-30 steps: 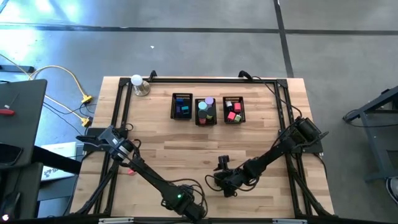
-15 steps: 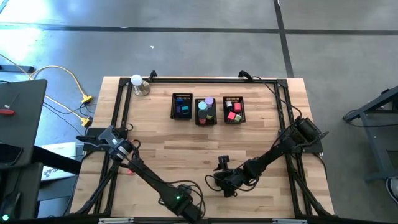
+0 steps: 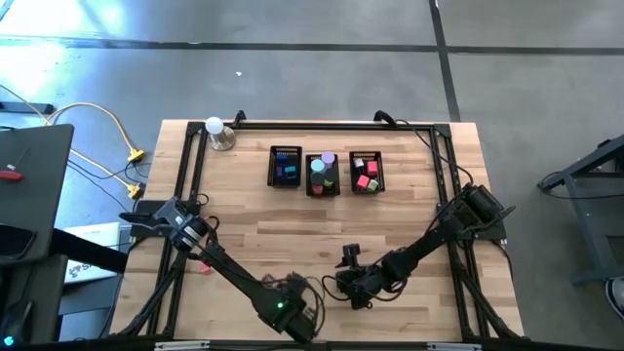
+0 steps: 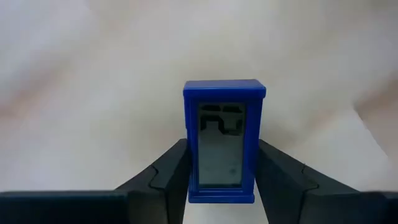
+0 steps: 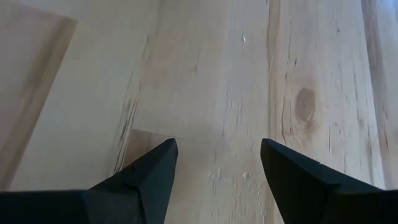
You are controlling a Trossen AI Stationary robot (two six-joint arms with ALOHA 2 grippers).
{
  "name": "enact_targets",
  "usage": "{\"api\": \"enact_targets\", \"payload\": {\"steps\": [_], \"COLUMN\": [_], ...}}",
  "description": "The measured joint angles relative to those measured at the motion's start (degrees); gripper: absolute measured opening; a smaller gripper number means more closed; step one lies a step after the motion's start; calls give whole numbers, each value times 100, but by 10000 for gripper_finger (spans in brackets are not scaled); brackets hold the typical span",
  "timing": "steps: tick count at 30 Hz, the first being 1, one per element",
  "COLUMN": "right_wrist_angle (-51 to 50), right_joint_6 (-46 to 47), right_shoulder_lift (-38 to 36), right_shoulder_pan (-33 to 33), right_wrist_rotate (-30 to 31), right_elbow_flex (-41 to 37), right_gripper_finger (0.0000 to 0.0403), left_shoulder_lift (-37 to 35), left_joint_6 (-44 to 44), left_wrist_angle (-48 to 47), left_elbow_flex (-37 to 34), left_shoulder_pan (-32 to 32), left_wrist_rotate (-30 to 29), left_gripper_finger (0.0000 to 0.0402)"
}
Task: Pick & Place Office items
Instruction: Put the blue digital clock into the left black bin
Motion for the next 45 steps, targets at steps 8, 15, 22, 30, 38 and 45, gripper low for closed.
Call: {"api": "enact_targets", "payload": {"steps": [8, 15, 22, 30, 38, 45], "right_wrist_angle": [-404, -396, -341, -41, 756, 1005], "right_joint_6": [-3, -4, -187, -539, -1513, -2512], "right_shoulder_lift": [-348, -858, -1583, -2690, -3280, -3499], "right_shoulder_pan": [-132, -195, 139, 857, 1289, 1767], "right_wrist_rotate": [13, 1196, 2249, 2475, 1233, 1957], "right_elbow_flex": [-35, -30, -23, -13, -11, -4], "right_gripper_finger": [226, 226, 226, 226, 226, 226], "left_shoulder_lift": [-801, -1249, -1471, -1564, -1584, -1586], "left_joint_6": [815, 1986, 3090, 4592, 7493, 8426], "left_wrist_angle": [-977, -918, -333, 896, 3344, 4300], "left_elbow_flex": [22, 30, 31, 33, 33, 33], "left_shoulder_pan": [57, 27, -291, -549, -191, -94], "left_wrist_rotate": [-1974, -3689, -4767, -4992, -3709, -2988], "left_gripper_finger": [140, 139, 139, 143, 145, 145]}}
